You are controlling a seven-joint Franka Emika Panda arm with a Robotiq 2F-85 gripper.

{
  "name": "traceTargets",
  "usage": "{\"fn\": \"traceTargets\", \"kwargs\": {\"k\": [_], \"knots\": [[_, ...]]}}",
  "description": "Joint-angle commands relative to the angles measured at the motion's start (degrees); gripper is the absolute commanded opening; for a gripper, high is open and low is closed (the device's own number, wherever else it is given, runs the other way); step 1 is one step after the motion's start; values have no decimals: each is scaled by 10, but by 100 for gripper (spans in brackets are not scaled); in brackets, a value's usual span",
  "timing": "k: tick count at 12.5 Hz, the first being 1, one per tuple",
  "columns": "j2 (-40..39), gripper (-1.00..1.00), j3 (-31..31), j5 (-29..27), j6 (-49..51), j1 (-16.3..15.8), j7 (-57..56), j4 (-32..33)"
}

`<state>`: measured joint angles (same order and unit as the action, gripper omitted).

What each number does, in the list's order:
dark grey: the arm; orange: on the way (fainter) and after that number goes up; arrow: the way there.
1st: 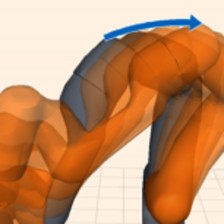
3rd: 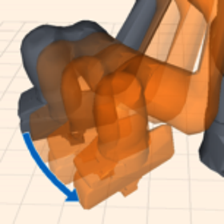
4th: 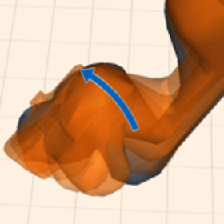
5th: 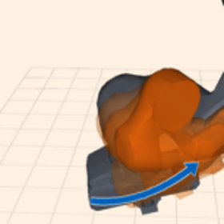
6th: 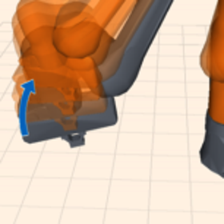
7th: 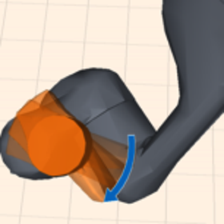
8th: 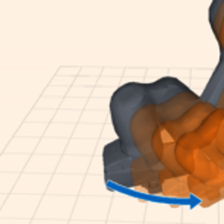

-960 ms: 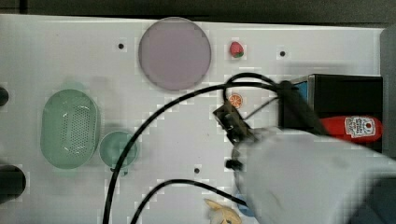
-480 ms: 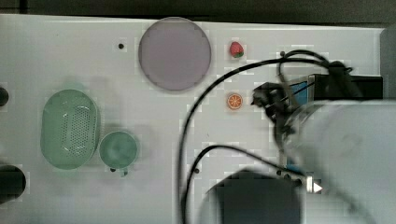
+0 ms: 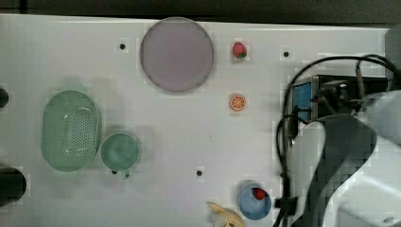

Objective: Pick Ketchup from oven and place it on table.

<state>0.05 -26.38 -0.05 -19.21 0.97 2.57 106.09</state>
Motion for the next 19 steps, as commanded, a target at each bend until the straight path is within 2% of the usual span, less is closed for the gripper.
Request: {"fn": "traceTargets", "kwargs": {"k": [1, 5, 8, 13, 19], "knots": [[-24, 100, -39, 1, -70, 14, -3, -7], [-97, 100, -78, -8, -105, 23, -3, -10], [-148, 100, -89, -55, -127, 46, -3, -21], [-219, 100, -88, -68, -167, 78, -3, -38], [-248, 100, -86, -106, -179, 81, -3, -39]]}}
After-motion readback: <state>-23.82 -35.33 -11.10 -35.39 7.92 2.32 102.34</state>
